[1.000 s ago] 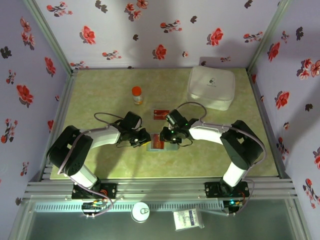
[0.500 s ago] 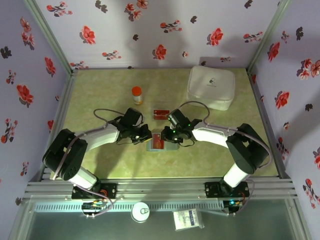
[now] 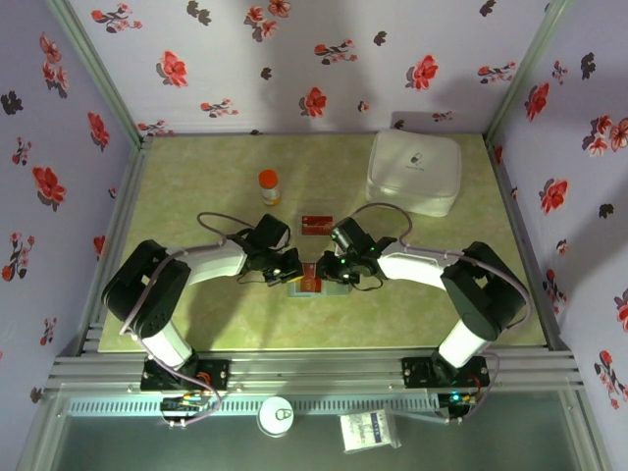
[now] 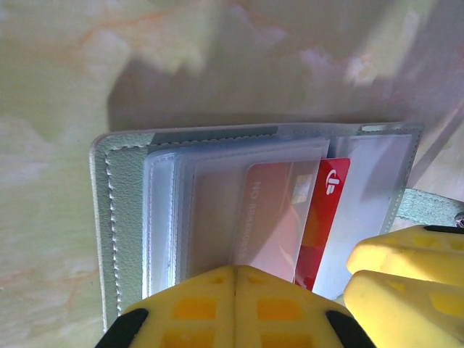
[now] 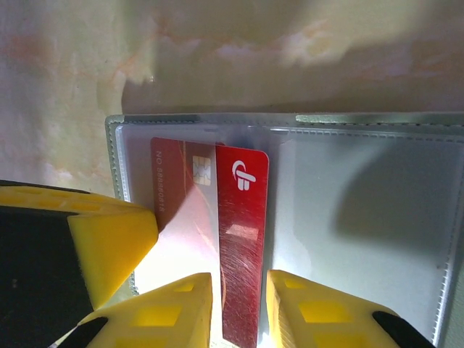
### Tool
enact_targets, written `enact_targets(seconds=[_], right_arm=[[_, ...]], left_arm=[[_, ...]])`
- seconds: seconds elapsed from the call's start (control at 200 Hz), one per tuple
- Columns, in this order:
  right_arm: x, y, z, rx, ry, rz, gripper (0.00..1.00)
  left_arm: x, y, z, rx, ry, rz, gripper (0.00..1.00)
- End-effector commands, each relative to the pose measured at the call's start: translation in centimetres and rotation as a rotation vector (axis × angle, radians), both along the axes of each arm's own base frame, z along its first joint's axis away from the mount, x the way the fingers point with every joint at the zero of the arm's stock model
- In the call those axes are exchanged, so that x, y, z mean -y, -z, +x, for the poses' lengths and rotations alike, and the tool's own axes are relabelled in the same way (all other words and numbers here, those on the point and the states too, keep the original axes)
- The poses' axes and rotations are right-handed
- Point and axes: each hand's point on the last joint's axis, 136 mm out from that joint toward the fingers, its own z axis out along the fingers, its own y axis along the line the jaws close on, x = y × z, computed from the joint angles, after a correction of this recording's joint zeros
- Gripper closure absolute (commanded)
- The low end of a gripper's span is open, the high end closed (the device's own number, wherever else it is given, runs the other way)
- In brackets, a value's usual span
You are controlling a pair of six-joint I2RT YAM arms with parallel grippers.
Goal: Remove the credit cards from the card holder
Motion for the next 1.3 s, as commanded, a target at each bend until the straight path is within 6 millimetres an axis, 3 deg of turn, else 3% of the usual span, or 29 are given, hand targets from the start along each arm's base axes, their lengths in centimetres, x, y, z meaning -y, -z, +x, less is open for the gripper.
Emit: enact_targets(seconds=[0.0, 0.37, 0.725, 1.295], right_arm=[[-0.1, 0.8, 0.1, -0.034, 0.017, 0.016, 0.74], [-0.8, 1.7, 0.4, -0.056, 0.024, 0.059, 0.74], [-1.4, 0.7, 0.7, -0.046, 0.04, 0.133, 0.82], [-1.2, -0.4, 0.9, -0.028, 0.045, 0.143, 0.84]], left_arm=[[-0.7, 0.9, -0.4, -0.01, 0.019, 0.064, 1.0], [-1.1, 1.2, -0.7, -0.02, 0.018, 0.084, 1.0], [-1.0, 1.1, -0.8, -0.02, 0.014, 0.082, 1.0], [-0.9, 0.8, -0.8, -0.014, 0.013, 0.08, 1.0]])
